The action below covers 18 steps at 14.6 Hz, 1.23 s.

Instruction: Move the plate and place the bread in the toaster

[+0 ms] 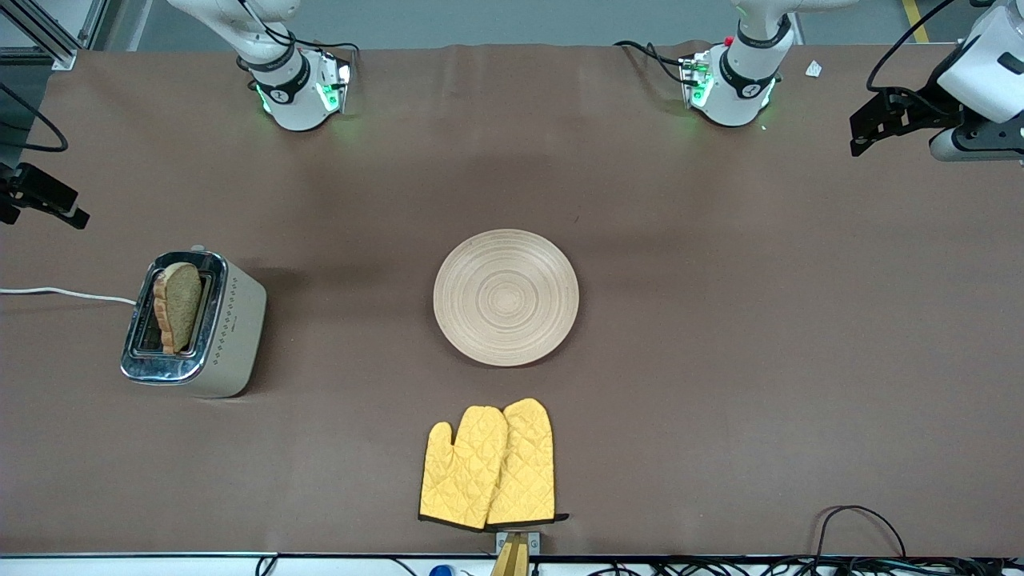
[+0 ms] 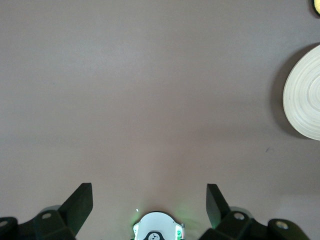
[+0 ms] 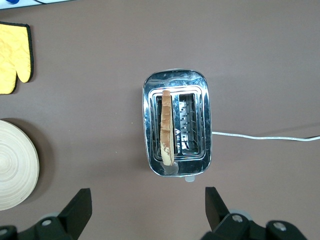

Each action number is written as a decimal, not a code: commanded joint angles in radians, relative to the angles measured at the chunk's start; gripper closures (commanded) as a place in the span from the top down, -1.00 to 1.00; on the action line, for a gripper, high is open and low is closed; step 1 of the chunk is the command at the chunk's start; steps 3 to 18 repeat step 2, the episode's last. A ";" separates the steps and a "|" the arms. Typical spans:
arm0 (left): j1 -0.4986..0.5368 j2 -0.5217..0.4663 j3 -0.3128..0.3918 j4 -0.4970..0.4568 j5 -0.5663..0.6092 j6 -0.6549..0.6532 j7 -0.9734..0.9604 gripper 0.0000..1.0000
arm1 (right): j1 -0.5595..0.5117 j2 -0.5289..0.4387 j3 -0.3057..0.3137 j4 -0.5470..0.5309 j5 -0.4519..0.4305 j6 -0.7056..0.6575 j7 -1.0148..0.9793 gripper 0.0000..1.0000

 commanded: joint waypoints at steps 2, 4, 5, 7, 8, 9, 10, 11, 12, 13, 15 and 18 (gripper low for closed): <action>0.002 0.010 -0.001 0.026 -0.013 -0.015 0.023 1.00 | -0.023 0.003 0.025 0.012 -0.013 -0.013 -0.001 1.00; 0.002 0.010 -0.001 0.026 -0.013 -0.015 0.023 1.00 | -0.023 0.003 0.025 0.012 -0.013 -0.013 -0.001 1.00; 0.002 0.010 -0.001 0.026 -0.013 -0.015 0.023 1.00 | -0.023 0.003 0.025 0.012 -0.013 -0.013 -0.001 1.00; 0.002 0.010 -0.001 0.026 -0.013 -0.015 0.023 1.00 | -0.023 0.003 0.025 0.012 -0.013 -0.013 -0.001 1.00; 0.002 0.010 -0.001 0.026 -0.013 -0.015 0.023 1.00 | -0.023 0.003 0.025 0.012 -0.013 -0.013 -0.001 1.00; 0.002 0.010 -0.001 0.026 -0.013 -0.015 0.023 1.00 | -0.023 0.003 0.025 0.012 -0.013 -0.013 -0.001 1.00; 0.002 0.010 -0.001 0.026 -0.013 -0.015 0.023 1.00 | -0.023 0.003 0.025 0.012 -0.013 -0.013 -0.001 1.00; 0.002 0.010 -0.001 0.026 -0.013 -0.015 0.023 1.00 | -0.023 0.003 0.025 0.012 -0.013 -0.013 -0.001 1.00; 0.002 0.010 -0.001 0.026 -0.013 -0.015 0.023 1.00 | -0.023 0.003 0.025 0.012 -0.013 -0.013 -0.001 1.00; 0.002 0.010 -0.001 0.026 -0.013 -0.015 0.023 1.00 | -0.023 0.003 0.025 0.012 -0.013 -0.013 -0.001 1.00; 0.002 0.010 -0.001 0.026 -0.013 -0.015 0.023 1.00 | -0.023 0.003 0.025 0.012 -0.013 -0.013 -0.001 1.00; 0.002 0.010 -0.001 0.026 -0.013 -0.015 0.023 1.00 | -0.023 0.003 0.025 0.012 -0.013 -0.013 -0.001 1.00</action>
